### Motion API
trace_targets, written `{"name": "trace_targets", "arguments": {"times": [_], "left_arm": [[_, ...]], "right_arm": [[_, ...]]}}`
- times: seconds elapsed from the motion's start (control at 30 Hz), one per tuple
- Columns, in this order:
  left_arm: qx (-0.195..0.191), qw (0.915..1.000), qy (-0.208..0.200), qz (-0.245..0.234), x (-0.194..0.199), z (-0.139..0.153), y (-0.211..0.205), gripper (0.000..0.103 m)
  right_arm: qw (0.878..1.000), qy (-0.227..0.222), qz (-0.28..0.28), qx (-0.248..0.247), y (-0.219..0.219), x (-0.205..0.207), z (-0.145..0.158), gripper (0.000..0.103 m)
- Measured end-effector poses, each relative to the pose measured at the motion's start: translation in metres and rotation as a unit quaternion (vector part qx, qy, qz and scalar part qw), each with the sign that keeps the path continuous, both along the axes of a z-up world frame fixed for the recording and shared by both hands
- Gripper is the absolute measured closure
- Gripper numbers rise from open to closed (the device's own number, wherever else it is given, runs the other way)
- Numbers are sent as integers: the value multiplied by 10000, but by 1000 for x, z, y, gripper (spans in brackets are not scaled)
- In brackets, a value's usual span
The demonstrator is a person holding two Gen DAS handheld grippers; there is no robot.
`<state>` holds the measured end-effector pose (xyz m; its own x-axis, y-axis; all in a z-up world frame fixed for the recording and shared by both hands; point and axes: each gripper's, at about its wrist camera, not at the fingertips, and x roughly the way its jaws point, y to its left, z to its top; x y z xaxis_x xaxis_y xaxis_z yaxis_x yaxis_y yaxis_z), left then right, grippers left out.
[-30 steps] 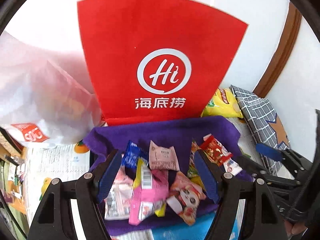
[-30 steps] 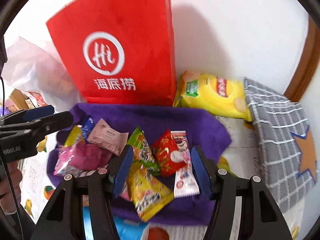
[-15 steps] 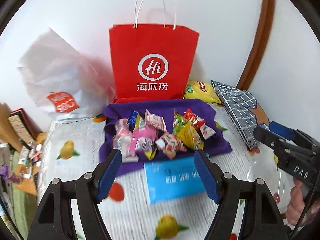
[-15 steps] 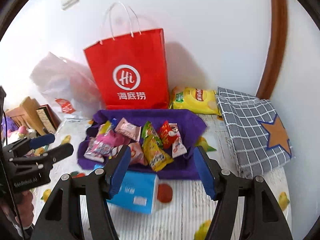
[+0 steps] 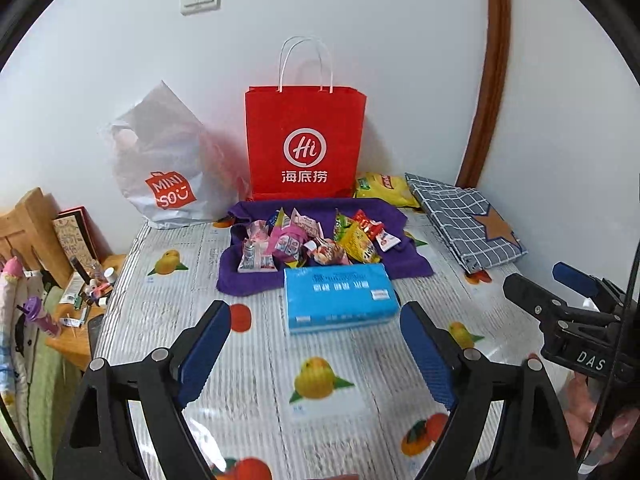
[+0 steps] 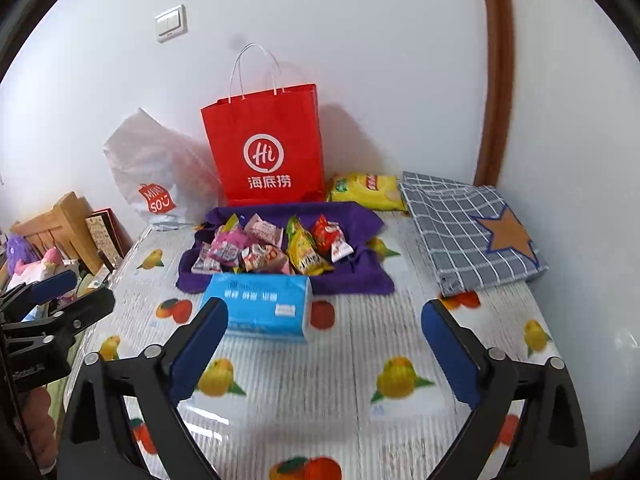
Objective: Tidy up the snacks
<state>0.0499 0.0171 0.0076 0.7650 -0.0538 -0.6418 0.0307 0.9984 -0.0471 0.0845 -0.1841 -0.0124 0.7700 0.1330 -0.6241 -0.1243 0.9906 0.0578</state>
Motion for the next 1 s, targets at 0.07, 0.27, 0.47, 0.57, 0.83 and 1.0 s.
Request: {"name": "trace_targets", "arguments": {"times": [0.07,0.27,0.47,0.57,0.83,1.0], "left_arm": [[-37,10000,-54,9,-15,0,-2,17],[-94,9998,-187,56,-43,1,-9,16],[28,9994,-312,124,-57,2,-17,16],[4,9994,-332,100,-61,2,-17,16],[-12,9993,-340,155,-62,1,-15,15],[-22,9993,-339,163,-63,1,-15,15]], "right_arm": [[10000,-34,-34,42,-6,-16,-1,2],[10000,-62,14,3,-14,-47,-4,1],[9997,-238,-9,-5,-19,-73,0,1],[9996,-267,-32,25,-21,-78,2,1],[9996,-284,-11,9,-20,-83,2,1],[9996,-300,-5,-4,-19,-84,2,1]]}}
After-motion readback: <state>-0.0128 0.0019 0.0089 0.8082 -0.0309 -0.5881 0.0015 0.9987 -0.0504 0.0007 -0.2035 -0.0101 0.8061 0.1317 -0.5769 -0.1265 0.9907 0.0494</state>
